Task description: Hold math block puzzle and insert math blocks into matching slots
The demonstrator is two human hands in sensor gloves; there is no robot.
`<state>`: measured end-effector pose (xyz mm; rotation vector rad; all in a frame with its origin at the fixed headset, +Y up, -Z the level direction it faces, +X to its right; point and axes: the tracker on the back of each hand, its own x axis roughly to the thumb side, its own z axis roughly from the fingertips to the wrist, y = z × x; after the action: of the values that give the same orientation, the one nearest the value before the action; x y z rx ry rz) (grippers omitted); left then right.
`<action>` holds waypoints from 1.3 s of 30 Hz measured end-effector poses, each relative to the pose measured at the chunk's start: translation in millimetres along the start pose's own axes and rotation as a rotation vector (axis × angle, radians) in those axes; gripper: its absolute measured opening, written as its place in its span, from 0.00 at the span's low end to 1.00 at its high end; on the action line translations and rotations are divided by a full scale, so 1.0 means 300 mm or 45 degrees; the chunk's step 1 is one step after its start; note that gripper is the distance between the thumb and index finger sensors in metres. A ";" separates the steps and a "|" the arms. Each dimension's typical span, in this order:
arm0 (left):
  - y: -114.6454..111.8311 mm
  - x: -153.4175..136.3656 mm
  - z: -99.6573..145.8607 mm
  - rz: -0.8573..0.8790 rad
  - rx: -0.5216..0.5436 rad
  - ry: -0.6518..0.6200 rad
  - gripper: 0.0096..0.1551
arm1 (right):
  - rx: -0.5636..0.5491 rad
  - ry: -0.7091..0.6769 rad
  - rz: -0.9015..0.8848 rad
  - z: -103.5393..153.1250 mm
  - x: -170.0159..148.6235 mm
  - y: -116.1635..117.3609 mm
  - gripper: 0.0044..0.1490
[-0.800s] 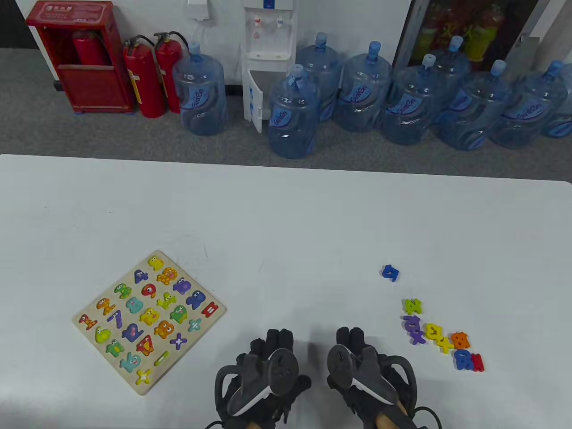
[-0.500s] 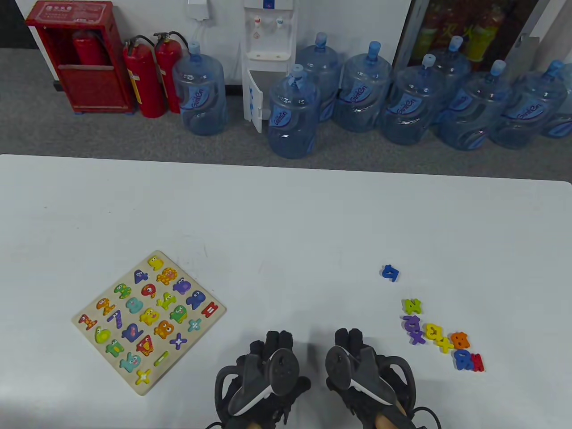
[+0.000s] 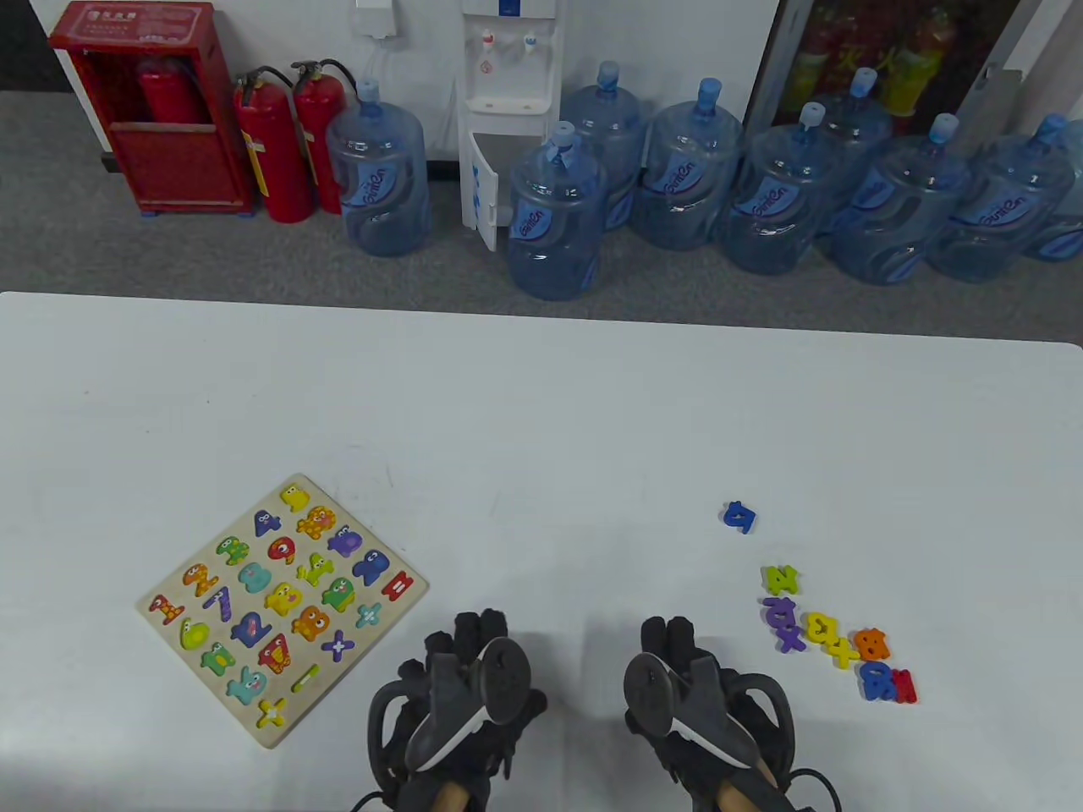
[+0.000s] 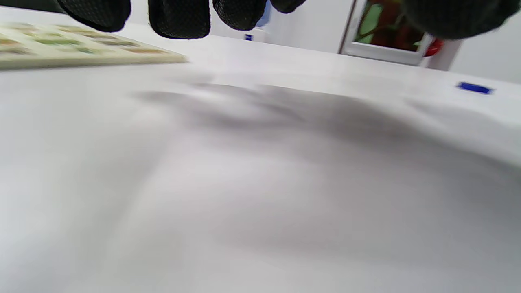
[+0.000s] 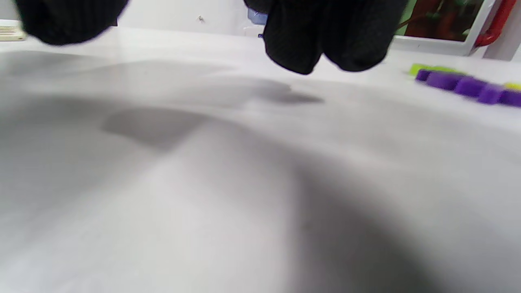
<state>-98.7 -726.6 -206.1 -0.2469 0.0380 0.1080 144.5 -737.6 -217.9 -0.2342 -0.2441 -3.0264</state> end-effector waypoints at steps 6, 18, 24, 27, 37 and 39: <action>0.019 -0.262 -0.008 -0.116 -0.043 0.329 0.55 | -0.077 0.132 0.044 -0.001 -0.118 -0.026 0.59; -0.048 -0.539 -0.005 0.061 -0.368 0.523 0.56 | 0.172 0.473 0.034 -0.019 -0.434 0.067 0.56; -0.036 -0.497 0.004 -0.014 -0.312 0.390 0.51 | 0.074 0.418 0.076 -0.022 -0.393 0.050 0.46; -0.032 -0.473 0.010 0.029 -0.328 0.295 0.48 | 0.017 0.416 0.141 -0.021 -0.377 0.045 0.43; -0.028 -0.318 0.018 -0.057 -0.380 0.024 0.44 | -0.059 0.293 0.135 -0.015 -0.321 0.028 0.37; -0.024 -0.270 0.019 -0.115 -0.382 -0.028 0.43 | -0.066 0.263 0.136 -0.017 -0.305 0.024 0.36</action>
<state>-178.3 -740.4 -194.9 -0.5462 -0.0115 0.0257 234.5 -737.9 -236.3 0.0600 -0.1320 -2.9239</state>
